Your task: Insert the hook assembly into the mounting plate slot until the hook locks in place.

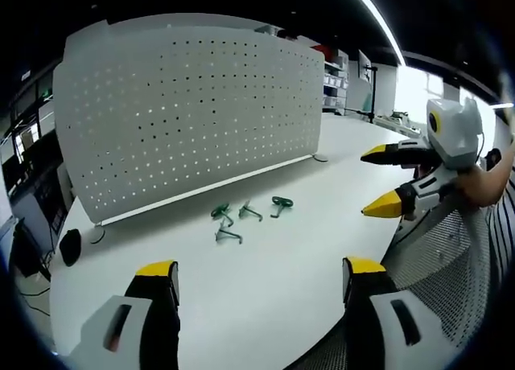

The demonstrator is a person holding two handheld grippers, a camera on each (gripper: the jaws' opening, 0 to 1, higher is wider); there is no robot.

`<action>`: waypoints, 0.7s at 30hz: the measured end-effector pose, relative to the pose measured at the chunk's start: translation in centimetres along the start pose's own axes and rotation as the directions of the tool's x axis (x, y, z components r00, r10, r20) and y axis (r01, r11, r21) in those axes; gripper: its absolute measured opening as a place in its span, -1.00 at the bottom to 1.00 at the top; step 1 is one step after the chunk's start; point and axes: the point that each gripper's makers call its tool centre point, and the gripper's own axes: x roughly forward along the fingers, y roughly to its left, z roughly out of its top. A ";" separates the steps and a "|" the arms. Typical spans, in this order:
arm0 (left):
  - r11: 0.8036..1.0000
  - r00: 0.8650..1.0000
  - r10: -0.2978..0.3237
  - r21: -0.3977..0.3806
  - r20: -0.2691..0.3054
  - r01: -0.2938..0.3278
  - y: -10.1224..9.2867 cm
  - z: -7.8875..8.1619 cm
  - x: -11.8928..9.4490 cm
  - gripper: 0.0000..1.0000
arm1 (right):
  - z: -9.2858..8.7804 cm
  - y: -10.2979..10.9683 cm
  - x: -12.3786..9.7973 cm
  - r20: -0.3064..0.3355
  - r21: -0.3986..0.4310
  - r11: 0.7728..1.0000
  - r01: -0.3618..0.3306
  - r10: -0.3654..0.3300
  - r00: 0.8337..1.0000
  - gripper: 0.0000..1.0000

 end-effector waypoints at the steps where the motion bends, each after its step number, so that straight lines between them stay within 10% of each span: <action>1: 1.000 1.000 0.002 0.001 -0.001 -0.002 0.0 0.0 0.0 0.72 | 0.0 0.0 0.0 -0.001 -0.001 1.000 -0.001 0.001 1.000 0.33; 21: 1.000 1.000 -0.002 -0.007 -0.017 0.002 0.0 -0.3 0.1 0.66 | -0.2 0.3 0.1 -0.014 -0.005 1.000 -0.016 0.016 1.000 0.30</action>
